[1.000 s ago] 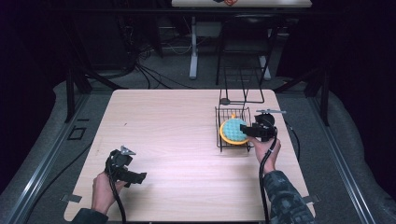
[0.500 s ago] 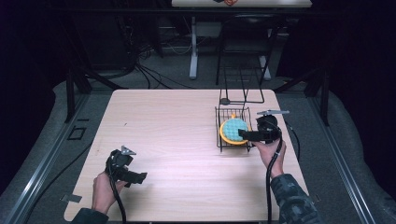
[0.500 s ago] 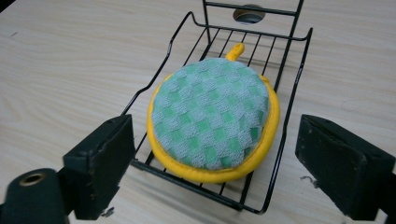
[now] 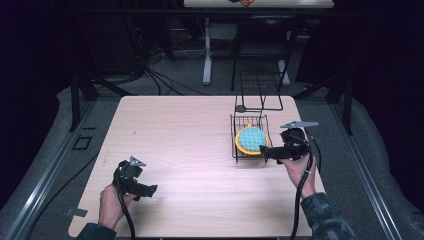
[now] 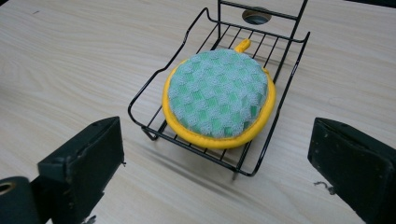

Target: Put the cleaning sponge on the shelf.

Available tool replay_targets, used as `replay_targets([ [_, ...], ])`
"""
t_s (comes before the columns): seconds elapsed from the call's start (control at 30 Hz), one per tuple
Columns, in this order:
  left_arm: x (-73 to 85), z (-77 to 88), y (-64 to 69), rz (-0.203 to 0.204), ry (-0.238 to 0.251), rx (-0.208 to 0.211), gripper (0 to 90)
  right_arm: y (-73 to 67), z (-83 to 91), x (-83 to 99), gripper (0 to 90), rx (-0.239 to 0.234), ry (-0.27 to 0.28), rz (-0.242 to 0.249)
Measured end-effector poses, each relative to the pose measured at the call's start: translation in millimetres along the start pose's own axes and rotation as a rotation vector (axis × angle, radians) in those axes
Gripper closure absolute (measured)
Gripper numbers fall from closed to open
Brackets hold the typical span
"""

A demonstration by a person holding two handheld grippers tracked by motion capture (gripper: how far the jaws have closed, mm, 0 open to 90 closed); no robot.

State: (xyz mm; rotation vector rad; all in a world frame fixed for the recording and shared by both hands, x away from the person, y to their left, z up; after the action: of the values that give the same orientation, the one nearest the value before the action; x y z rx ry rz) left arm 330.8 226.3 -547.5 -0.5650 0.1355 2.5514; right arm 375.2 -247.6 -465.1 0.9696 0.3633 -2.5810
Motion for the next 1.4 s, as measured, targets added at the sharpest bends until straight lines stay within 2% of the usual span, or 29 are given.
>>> replay_targets([
  [0.27, 0.0, -0.1, 0.4, 0.0, 0.002, -0.003, 3.7, -1.2, 27.8, 10.4, 0.2, 0.011, 0.003, 0.044],
  [0.5, 0.1, -0.4, 0.4, 0.001, 0.002, -0.004, 3.7, 1.7, 44.7, 23.3, 0.0, 0.017, 0.001, 0.045],
  [0.67, 0.2, 0.1, 0.2, 0.003, 0.002, 0.0, 3.6, 3.9, 53.1, 39.1, 0.0, 0.026, -0.012, 0.039],
  [0.9, 0.7, 0.2, 1.8, 0.001, 0.003, 0.0, 3.5, 6.0, 53.8, 69.9, 0.0, 0.031, -0.05, 0.029],
  [0.93, 0.6, 0.2, 1.8, 0.0, 0.003, 0.0, 3.5, 6.2, 52.1, 76.6, 0.0, 0.023, -0.058, 0.014],
  [1.17, -0.5, -0.9, 1.6, -0.001, -0.003, 0.001, 3.1, 15.1, 37.2, 106.8, 0.0, 0.034, -0.103, -0.004],
  [1.27, -0.8, 0.1, 0.8, 0.001, 0.001, 0.008, 2.5, 19.4, 31.9, 112.7, 0.0, 0.037, -0.12, -0.002],
  [1.4, -0.9, 0.5, 0.9, -0.002, 0.005, 0.012, 2.2, 22.9, 26.5, 117.5, 0.0, 0.033, -0.142, -0.025],
])
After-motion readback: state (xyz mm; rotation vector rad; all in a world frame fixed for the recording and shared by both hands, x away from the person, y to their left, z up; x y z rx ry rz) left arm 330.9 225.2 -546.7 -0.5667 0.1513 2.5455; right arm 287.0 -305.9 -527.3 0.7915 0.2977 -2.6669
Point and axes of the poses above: each handheld gripper's, and its own axes: z roughly backward along the jaws, x roughly out of its underside, y roughly to its right, the point moved 1 cm from there along -z, roughly forward along the jaws, and after that the axes turned 6 degrees about -y, right-handed, at the moved point
